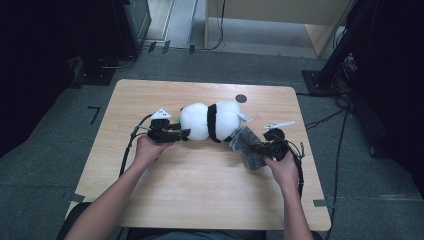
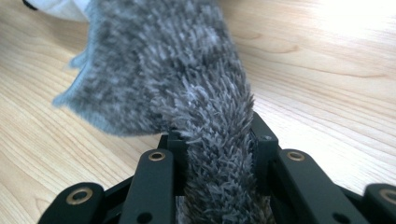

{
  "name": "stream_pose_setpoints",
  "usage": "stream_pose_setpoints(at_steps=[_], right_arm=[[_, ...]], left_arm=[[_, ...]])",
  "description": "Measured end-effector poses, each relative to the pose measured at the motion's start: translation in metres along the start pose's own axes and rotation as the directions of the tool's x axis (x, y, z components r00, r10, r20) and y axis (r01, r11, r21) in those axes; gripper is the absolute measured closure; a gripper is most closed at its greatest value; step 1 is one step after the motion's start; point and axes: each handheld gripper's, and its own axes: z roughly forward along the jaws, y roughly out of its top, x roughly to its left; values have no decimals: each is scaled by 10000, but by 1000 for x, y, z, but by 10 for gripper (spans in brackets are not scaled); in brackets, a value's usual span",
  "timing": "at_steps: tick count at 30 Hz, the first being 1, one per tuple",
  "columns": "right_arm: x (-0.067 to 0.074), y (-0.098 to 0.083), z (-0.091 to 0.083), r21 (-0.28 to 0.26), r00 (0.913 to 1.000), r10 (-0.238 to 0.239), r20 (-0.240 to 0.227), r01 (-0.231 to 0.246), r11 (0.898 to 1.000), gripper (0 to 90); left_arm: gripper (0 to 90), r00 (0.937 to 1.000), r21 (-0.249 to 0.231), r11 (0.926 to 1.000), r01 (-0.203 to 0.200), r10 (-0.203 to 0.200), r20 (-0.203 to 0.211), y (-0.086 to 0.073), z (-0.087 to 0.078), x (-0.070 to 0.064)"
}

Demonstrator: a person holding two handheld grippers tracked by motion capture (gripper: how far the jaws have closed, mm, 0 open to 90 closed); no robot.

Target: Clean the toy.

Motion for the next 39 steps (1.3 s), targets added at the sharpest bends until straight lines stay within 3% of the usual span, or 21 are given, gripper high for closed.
stream_pose_setpoints(at_steps=[2, 4, 10, 13, 20, 24, 28, 29, 31, 32, 34, 37, 39], right_arm=[[-1, 1, -4, -146, 9999, -103, -2, 103, 9998, 697], [4, 3, -9, -406, 9982, -583, -125, 577, 9975, 697], [34, 14, -13, -674, 9828, -1624, -884, 1568, 9853, 703], [54, 21, 0, -620, 9704, -2058, -1262, 1994, 9780, 703], [90, 36, 38, -293, 9437, -2859, -1664, 2851, 9580, 705], [109, 42, 51, -289, 9191, -3202, -2297, 3225, 9461, 709], [131, 43, 62, -207, 8795, -3712, -2978, 3828, 9236, 710], [133, 43, 65, -150, 8770, -3771, -2978, 3906, 9204, 710], [134, 42, 73, 75, 8797, -3843, -2800, 4023, 9155, 710], [131, 42, 77, 259, 8871, -3798, -2623, 3999, 9162, 710], [121, 40, 84, 554, 9060, -3566, -2280, 3778, 9242, 710], [106, 36, 87, 707, 9265, -3177, -2018, 3373, 9387, 710], [97, 36, 85, 664, 9349, -3027, -1853, 3192, 9453, 709]], left_arm=[[495, 10000, -17, 10000, 19, -19, -8, 0, 0, 0], [495, 10000, -17, 10000, 35, -35, -14, 0, 0, 0], [495, 10000, -38, 10000, 74, -74, -15, 0, 0, 0], [495, 10000, -37, 10000, 60, -60, -16, 1, 0, 0], [496, 10000, -62, 9999, 94, -95, -21, 0, 1, 0], [496, 9999, -35, 9999, 122, -122, -16, 0, 1, 0], [496, 9999, -30, 9999, 125, -125, -33, 0, 1, 0], [495, 9999, -31, 9999, 119, -119, -32, 0, 1, 0], [496, 9999, -33, 9999, 115, -115, -33, 0, 1, 0], [496, 9999, -50, 9999, 126, -127, -38, 0, 1, 0], [496, 10000, -32, 10000, 79, -79, -55, 0, 1, 0], [496, 9999, 0, 10000, 83, -83, -65, 0, 2, 0], [496, 9999, -3, 10000, 91, -91, -69, 0, 2, 0]])
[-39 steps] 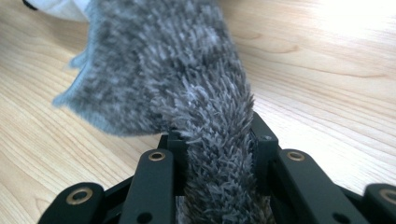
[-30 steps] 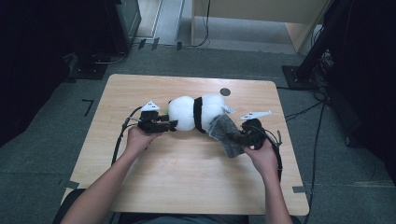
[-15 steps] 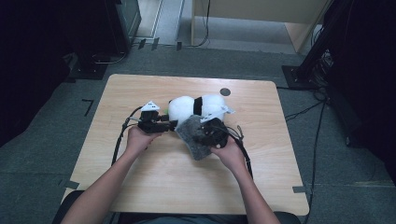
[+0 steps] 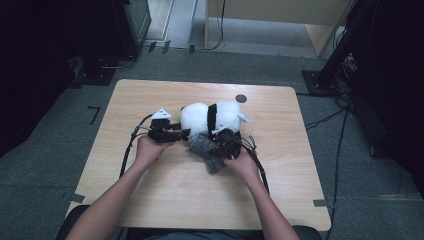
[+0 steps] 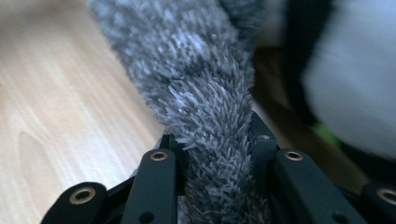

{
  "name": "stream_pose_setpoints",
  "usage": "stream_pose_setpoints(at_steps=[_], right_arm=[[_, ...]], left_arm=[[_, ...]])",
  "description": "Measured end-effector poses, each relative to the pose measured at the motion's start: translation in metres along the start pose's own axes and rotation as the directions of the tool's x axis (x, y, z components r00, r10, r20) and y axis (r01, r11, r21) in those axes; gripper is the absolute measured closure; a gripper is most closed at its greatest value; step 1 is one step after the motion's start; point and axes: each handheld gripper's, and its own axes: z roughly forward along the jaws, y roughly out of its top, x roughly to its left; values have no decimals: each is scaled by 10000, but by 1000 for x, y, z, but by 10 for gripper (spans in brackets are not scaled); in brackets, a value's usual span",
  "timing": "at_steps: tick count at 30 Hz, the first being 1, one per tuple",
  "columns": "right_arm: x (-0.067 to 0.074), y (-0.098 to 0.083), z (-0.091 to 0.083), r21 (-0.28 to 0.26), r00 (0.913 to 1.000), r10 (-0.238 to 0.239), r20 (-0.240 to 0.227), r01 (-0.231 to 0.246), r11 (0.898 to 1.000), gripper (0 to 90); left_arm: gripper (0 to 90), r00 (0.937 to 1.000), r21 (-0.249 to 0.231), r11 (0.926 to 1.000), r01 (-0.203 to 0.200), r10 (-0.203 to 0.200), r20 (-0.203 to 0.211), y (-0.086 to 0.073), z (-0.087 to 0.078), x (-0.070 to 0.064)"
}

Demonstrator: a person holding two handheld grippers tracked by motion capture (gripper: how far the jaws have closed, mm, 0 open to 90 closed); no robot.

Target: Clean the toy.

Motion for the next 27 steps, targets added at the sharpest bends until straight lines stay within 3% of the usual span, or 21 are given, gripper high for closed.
stream_pose_setpoints(at_steps=[11, 18, 27], right_arm=[[-26, -17, -29, -299, 9945, 983, 350, -972, 9948, 706], [-33, -28, -48, -351, 9924, 1124, 505, -1107, 9932, 702], [-50, -47, -73, -491, 9828, 1704, 711, -1672, 9847, 701]], left_arm=[[495, 10000, -34, 10000, -26, 26, -31, 0, 1, -1], [494, 10000, -39, 10000, -13, 13, -15, 0, 1, -1], [493, 10000, -48, 10000, 3, -3, -1, 1, 1, -1]])
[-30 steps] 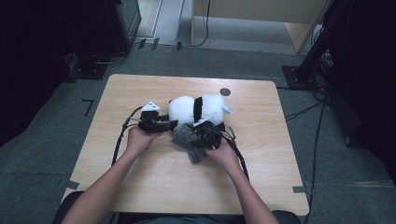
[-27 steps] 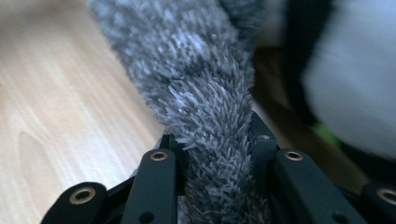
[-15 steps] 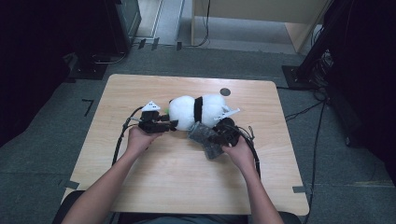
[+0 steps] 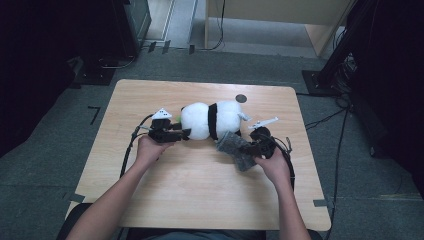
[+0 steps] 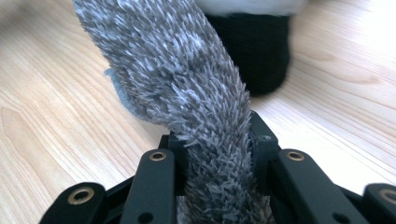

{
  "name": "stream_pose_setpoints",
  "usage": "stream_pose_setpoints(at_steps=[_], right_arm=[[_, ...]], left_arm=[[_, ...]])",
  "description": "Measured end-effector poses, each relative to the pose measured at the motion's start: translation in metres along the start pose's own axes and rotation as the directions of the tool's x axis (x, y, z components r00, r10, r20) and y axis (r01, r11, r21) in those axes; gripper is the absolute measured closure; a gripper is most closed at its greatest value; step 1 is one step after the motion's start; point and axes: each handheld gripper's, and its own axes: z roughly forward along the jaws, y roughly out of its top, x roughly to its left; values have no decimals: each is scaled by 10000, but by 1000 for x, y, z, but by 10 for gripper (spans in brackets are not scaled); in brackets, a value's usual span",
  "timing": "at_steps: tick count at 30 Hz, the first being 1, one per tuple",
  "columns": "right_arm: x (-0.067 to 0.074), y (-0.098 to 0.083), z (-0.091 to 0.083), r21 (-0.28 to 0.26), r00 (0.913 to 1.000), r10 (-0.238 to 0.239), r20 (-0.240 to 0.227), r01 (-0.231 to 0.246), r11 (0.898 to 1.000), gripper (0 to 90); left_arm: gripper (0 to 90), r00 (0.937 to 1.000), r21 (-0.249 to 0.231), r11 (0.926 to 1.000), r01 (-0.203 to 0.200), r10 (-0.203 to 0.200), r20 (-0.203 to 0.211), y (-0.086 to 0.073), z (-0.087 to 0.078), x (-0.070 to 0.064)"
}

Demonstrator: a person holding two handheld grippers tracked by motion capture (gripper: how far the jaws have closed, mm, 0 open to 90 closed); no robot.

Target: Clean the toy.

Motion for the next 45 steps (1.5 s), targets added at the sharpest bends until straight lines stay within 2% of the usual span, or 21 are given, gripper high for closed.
stream_pose_setpoints(at_steps=[9, 13, 20, 25, 28, 30, 32, 35, 40, 45], right_arm=[[-29, -13, -24, -589, 9953, 784, 575, -750, 9954, 701], [-42, -16, -34, -961, 9863, 1371, 919, -1283, 9871, 704], [-61, -20, -42, -1548, 9725, 1873, 1382, -1656, 9740, 704], [-78, -23, -36, -1616, 9579, 2275, 1751, -1999, 9664, 704], [-87, -23, -28, -1576, 9496, 2596, 1759, -2332, 9596, 704], [-90, -23, -23, -1512, 9494, 2563, 1815, -2306, 9612, 704], [-94, -24, -15, -1399, 9457, 2611, 1935, -2368, 9614, 704], [-97, -24, -9, -1347, 9440, 2735, 1846, -2514, 9585, 704], [-98, -25, -5, -1265, 9447, 2655, 1923, -2444, 9614, 702], [-101, -27, -4, -1288, 9434, 2779, 1809, -2574, 9577, 698]], left_arm=[[493, 10000, 27, 10000, -1, 1, -12, 0, 0, 0], [493, 10000, 30, 10000, 0, 0, -12, 0, 0, -1], [492, 10000, 22, 10000, 7, -7, -22, 0, 0, -1], [492, 10000, 2, 10000, -3, 3, -3, 0, 0, 0], [492, 10000, -5, 10000, 10, -10, 29, 0, 0, 0], [491, 10000, 10, 10000, 14, -14, 46, 0, 0, 0], [489, 10000, 16, 10000, 10, -10, 48, 0, 0, 0], [489, 10000, -6, 10000, -5, 5, 50, 0, 0, 0], [488, 10000, -19, 10000, -15, 16, 51, -1, 0, 0], [484, 10000, -28, 10000, -27, 28, 65, -1, 0, 0]])
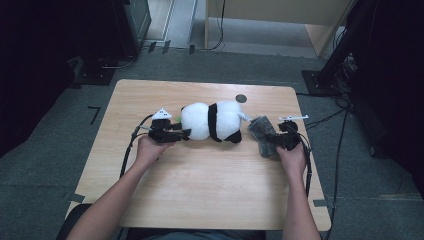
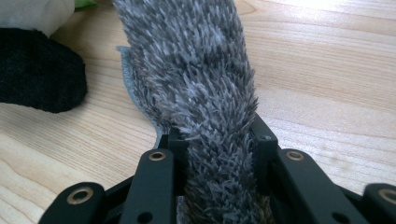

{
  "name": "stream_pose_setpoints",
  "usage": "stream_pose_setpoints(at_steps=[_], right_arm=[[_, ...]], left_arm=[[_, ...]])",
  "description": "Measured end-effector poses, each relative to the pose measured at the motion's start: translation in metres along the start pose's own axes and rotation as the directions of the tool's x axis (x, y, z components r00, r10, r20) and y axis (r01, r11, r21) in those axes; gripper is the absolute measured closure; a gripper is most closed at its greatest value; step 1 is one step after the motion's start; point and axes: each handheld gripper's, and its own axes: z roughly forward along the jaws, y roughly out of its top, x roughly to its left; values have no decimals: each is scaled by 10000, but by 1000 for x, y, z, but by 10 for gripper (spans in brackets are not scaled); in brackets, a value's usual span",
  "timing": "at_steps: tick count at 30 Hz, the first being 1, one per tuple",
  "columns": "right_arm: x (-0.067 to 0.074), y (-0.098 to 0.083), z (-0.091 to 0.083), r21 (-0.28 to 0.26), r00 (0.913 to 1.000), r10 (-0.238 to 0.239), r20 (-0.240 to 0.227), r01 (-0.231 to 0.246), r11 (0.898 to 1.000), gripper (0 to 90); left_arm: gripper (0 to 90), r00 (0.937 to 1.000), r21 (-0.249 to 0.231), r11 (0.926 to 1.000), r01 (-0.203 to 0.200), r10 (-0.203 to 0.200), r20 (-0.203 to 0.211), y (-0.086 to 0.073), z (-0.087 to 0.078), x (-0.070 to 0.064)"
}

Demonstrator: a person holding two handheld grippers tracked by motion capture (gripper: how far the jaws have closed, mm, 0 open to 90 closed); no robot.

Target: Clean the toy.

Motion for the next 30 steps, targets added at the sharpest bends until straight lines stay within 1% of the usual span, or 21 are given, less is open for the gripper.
stream_pose_setpoints(at_steps=[4, 6, 7, 8, 9, 11, 13, 14, 15, 16, 19, 21, 23, 24, 26, 27, 28, 30], right_arm=[[1, 0, 1, -6, 9999, -38, -118, 38, 10000, 711], [1, 1, -2, -226, 9992, 54, -405, -64, 9997, 714], [2, 2, -4, -362, 9989, 34, -464, -51, 9993, 714], [3, 3, -5, -400, 9990, 7, -440, -25, 9992, 714], [4, 3, -6, -429, 9989, -19, -460, -1, 9991, 714], [5, 4, -6, -483, 9989, -98, -466, 75, 9988, 714], [7, 5, -7, -506, 9988, -111, -481, 87, 9987, 714], [8, 5, -8, -542, 9986, -88, -516, 60, 9985, 714], [9, 6, -9, -615, 9983, -93, -580, 58, 9981, 716], [11, 7, -12, -767, 9973, -105, -731, 48, 9970, 718], [18, 13, -18, -1204, 9950, -264, -960, 148, 9926, 718], [24, 18, -19, -1414, 9931, -341, -1125, 180, 9898, 717], [31, 23, -15, -1431, 9913, -469, -1232, 291, 9893, 718], [33, 25, -13, -1440, 9905, -547, -1264, 363, 9889, 718], [40, 29, -8, -1364, 9885, -674, -1353, 488, 9895, 719], [43, 31, -5, -1338, 9867, -773, -1432, 581, 9893, 720], [47, 32, -2, -1292, 9842, -930, -1505, 737, 9889, 721], [54, 35, 2, -1246, 9803, -1217, -1558, 1027, 9869, 723]], left_arm=[[465, 10000, -13, 10000, -6, 6, 53, 0, 1, 1], [427, 9999, 1, 10000, -4, 4, 147, -1, 2, 2], [389, 9998, -13, 10000, -20, 21, 196, -2, 3, 3], [363, 9996, -28, 10000, -33, 34, 291, -3, 4, 3], [323, 9996, -22, 9999, -117, 118, 258, -4, 6, 4], [277, 9993, -46, 9994, -339, 339, 163, -4, 8, 4], [256, 9991, -119, 9991, -400, 402, 153, -3, 8, 5], [252, 9989, -72, 9991, -411, 412, 221, -2, 8, 7], [249, 9991, -55, 9996, -272, 273, 313, 1, 9, 8], [246, 9992, -69, 9997, -215, 218, 343, 2, 10, 8], [240, 9984, -141, 9995, -267, 273, 499, 5, 12, 11], [242, 9974, -259, 9994, -248, 265, 663, 4, 13, 13], [262, 9958, -163, 9996, -219, 233, 880, 2, 14, 14], [276, 9956, -146, 9994, -299, 311, 884, 2, 15, 13], [335, 9948, -154, 9982, -581, 591, 832, 3, 15, 10], [351, 9944, -174, 9979, -627, 640, 844, 3, 16, 8], [373, 9940, -136, 9981, -597, 607, 913, 4, 17, 6], [398, 9934, -101, 9979, -645, 652, 942, 5, 18, 4]])
